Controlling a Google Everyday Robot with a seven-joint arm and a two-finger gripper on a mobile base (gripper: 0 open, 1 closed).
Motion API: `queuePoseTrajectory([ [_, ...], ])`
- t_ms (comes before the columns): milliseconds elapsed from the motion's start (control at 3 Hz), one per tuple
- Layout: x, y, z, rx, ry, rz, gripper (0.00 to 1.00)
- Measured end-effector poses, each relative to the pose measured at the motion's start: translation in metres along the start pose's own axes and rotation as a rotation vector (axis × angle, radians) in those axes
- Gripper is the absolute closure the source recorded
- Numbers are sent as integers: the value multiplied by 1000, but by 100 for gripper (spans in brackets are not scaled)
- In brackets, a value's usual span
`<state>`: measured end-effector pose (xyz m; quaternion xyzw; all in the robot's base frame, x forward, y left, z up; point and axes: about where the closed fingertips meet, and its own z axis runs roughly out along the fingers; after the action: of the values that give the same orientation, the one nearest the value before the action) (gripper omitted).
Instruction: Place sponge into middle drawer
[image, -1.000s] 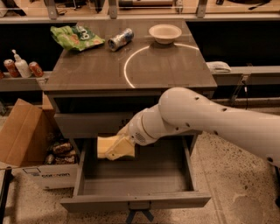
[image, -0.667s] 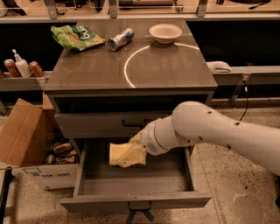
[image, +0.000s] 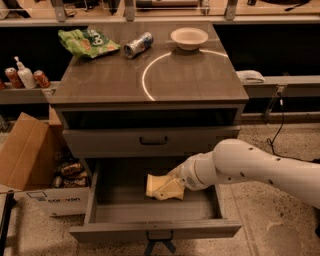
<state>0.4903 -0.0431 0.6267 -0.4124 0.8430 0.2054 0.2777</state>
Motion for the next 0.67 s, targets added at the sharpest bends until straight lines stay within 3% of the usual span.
queuePoseTrajectory([
  [333,3,-4,6,12,7,-5,100],
  [667,23,-20,24,56,2,-44,100],
])
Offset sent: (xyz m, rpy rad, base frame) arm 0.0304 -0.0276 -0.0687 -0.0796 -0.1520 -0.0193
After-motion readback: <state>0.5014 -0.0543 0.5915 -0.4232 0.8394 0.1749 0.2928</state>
